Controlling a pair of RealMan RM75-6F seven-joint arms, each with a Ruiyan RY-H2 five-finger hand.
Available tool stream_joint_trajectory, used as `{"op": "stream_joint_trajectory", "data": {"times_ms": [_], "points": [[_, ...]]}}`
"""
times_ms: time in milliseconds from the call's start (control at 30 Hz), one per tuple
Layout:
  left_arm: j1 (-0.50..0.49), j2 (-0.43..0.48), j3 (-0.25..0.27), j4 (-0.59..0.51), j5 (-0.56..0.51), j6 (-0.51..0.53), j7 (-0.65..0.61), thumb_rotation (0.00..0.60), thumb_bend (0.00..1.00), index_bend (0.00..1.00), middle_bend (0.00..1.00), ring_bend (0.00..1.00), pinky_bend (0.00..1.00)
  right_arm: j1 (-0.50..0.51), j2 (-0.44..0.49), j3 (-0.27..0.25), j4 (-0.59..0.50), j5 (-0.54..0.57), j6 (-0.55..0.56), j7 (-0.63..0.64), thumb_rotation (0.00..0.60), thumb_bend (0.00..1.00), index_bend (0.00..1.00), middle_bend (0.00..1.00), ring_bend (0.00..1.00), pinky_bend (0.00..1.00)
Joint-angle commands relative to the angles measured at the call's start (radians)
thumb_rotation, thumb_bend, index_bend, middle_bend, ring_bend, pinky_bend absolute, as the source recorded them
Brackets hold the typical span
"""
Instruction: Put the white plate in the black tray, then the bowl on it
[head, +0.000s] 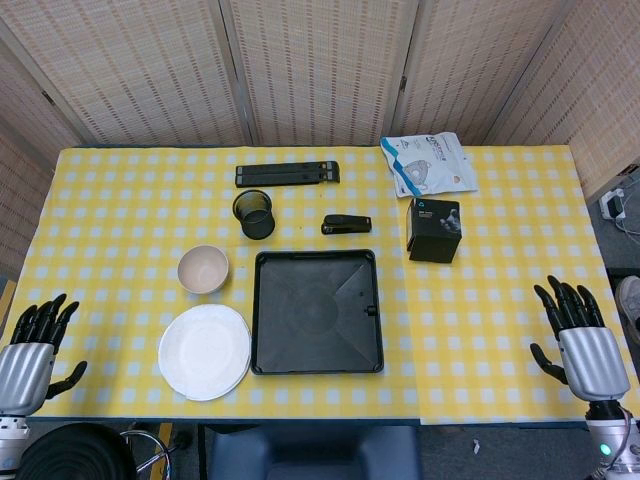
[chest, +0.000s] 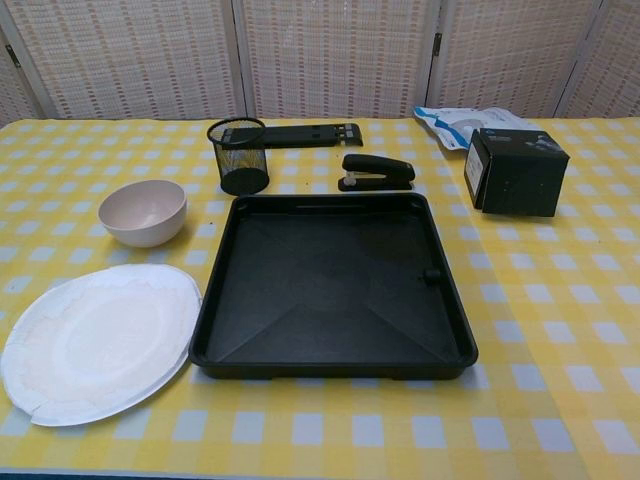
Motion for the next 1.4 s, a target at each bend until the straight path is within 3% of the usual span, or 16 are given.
{"op": "stream_joint_trajectory", "data": {"times_ms": [33, 400, 467, 533, 600, 667, 767, 900, 1100, 1400], "points": [[0.000, 0.000, 0.002, 0.000, 0.002, -0.001, -0.002, 0.600, 0.32, 0.01, 0.00, 0.00, 0.00, -0.001, -0.001, -0.002, -0.001, -0.005, 0.002, -0.003, 0.600, 0.34, 0.00, 0.00, 0.00, 0.00], [0.009, -0.001, 0.026, -0.018, 0.055, 0.022, 0.018, 0.600, 0.32, 0.01, 0.00, 0.00, 0.00, -0.009, 0.001, -0.029, -0.002, -0.060, 0.019, -0.004, 0.600, 0.34, 0.00, 0.00, 0.00, 0.00], [0.011, -0.007, 0.032, -0.014, 0.075, 0.033, 0.021, 0.600, 0.32, 0.02, 0.04, 0.01, 0.06, -0.009, 0.000, -0.032, -0.001, -0.066, 0.019, -0.006, 0.600, 0.34, 0.00, 0.00, 0.00, 0.00], [0.011, -0.012, 0.044, -0.008, 0.114, 0.046, 0.014, 0.600, 0.32, 0.05, 0.16, 0.09, 0.26, -0.010, 0.003, -0.034, -0.005, -0.069, 0.020, -0.004, 0.600, 0.34, 0.00, 0.00, 0.00, 0.00], [0.013, -0.027, 0.053, 0.018, 0.155, 0.068, 0.007, 0.600, 0.32, 0.13, 0.39, 0.31, 0.53, -0.011, 0.002, -0.032, -0.008, -0.076, 0.029, 0.001, 0.600, 0.34, 0.00, 0.00, 0.00, 0.00], [0.017, -0.037, 0.070, 0.033, 0.187, 0.078, 0.005, 0.600, 0.32, 0.20, 0.59, 0.50, 0.68, -0.011, -0.001, -0.033, -0.005, -0.083, 0.034, -0.001, 0.600, 0.34, 0.00, 0.00, 0.00, 0.00], [0.020, -0.051, 0.084, 0.047, 0.227, 0.095, 0.009, 0.600, 0.32, 0.26, 0.82, 0.70, 0.83, -0.009, -0.001, -0.036, -0.005, -0.088, 0.028, 0.000, 0.600, 0.34, 0.00, 0.00, 0.00, 0.00], [0.022, -0.085, 0.104, 0.075, 0.278, 0.109, 0.008, 0.600, 0.32, 0.40, 0.98, 0.86, 0.98, -0.012, 0.005, -0.035, -0.009, -0.085, 0.034, 0.009, 0.600, 0.34, 0.00, 0.00, 0.00, 0.00], [0.036, -0.174, 0.134, 0.150, 0.337, 0.129, 0.018, 0.600, 0.31, 0.53, 1.00, 0.97, 1.00, -0.012, 0.009, -0.032, -0.009, -0.083, 0.034, 0.019, 0.600, 0.34, 0.00, 0.00, 0.00, 0.00], [0.033, -0.291, 0.170, 0.257, 0.372, 0.094, 0.011, 0.600, 0.32, 0.54, 1.00, 1.00, 1.00, -0.006, 0.007, -0.032, -0.012, -0.081, 0.020, 0.011, 0.600, 0.34, 0.00, 0.00, 0.00, 0.00]]}}
